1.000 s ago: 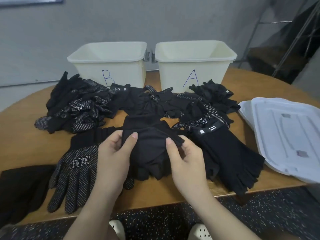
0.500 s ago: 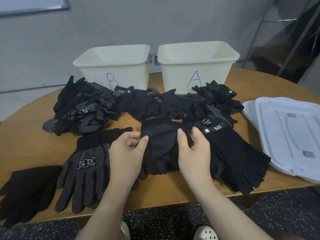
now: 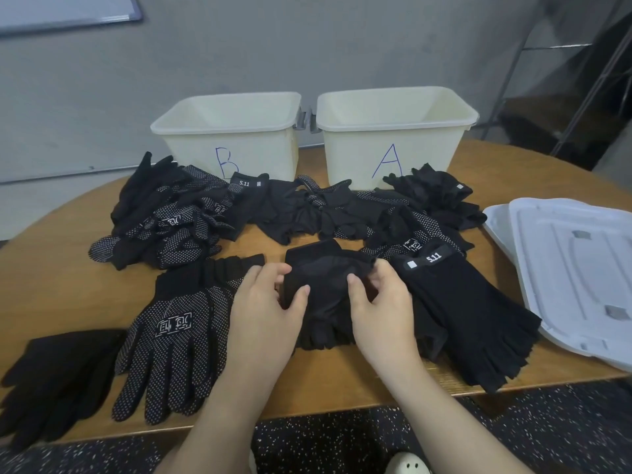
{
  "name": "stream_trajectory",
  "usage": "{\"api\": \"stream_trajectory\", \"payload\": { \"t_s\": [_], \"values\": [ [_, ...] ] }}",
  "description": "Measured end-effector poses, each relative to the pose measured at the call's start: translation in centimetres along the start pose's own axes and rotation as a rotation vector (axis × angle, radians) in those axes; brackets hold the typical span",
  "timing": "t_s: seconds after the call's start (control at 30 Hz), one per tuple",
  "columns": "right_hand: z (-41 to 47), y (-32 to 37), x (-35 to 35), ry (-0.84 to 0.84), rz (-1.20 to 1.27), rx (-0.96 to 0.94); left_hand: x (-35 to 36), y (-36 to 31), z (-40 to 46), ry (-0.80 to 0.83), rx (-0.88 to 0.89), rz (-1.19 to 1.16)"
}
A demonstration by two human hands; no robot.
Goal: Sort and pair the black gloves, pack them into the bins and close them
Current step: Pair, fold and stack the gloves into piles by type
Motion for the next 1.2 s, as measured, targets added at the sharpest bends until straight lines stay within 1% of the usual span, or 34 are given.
{"api": "stream_trajectory", "payload": {
  "t_s": [0.1, 0.2, 0.27, 0.37, 0.47, 0.6, 0.73, 0.8, 0.93, 1.0, 1.07, 1.13, 1.2],
  "values": [
    [0.0, -0.1, 0.1, 0.021, -0.024, 0.009, 0.0, -0.2, -0.1, 0.04, 0.09, 0.12],
    [-0.3, -0.1, 0.1, 0.039, -0.026, -0.008, 0.5, -0.6, -0.2, 0.172, 0.18, 0.244],
    [-0.7, 0.1, 0.0, 0.029, -0.012, -0.046, 0.9, -0.4, -0.2, 0.237, 0.182, 0.279],
    [-1.3, 0.6, -0.4, -0.031, -0.009, -0.141, 1.3, 0.0, -0.1, 0.271, 0.172, 0.317],
    [-1.7, 1.4, -0.6, -0.058, -0.066, -0.304, 1.7, 0.1, 0.0, 0.286, 0.169, 0.377],
    [-2.1, 1.9, 0.1, 0.042, -0.105, -0.452, 1.9, 0.2, -0.1, 0.302, 0.163, 0.373],
    [-2.7, 1.7, 1.5, 0.139, -0.177, -0.501, 2.1, 0.4, 0.1, 0.296, 0.174, 0.363],
    [-2.7, 1.6, 1.7, 0.157, -0.185, -0.52, 2.1, 0.4, 0.1, 0.298, 0.18, 0.376],
    [-3.0, 1.5, 2.3, 0.203, -0.22, -0.62, 2.1, 0.6, -0.1, 0.323, 0.226, 0.445],
    [-2.9, 1.3, 2.5, 0.243, -0.183, -0.564, 2.0, 0.6, -0.1, 0.326, 0.228, 0.444],
    [-2.6, 1.0, 2.4, 0.246, -0.171, -0.453, 1.9, 0.6, -0.1, 0.315, 0.208, 0.401],
    [-1.9, 0.6, 2.1, 0.235, -0.216, -0.361, 1.9, 0.6, -0.1, 0.298, 0.193, 0.366],
    [-1.3, 0.2, 1.7, 0.245, -0.278, -0.309, 2.0, 0.7, -0.1, 0.279, 0.187, 0.36]
  ]
}}
Point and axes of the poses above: each hand's wrist, its own z-axis towards the middle knuckle, its own x-axis out of the palm, y = z × x, the point moved 2 cm from there along z, towards the middle knuckle, and after that the axes turned 8 degrees about y, right-handed, at the moved point
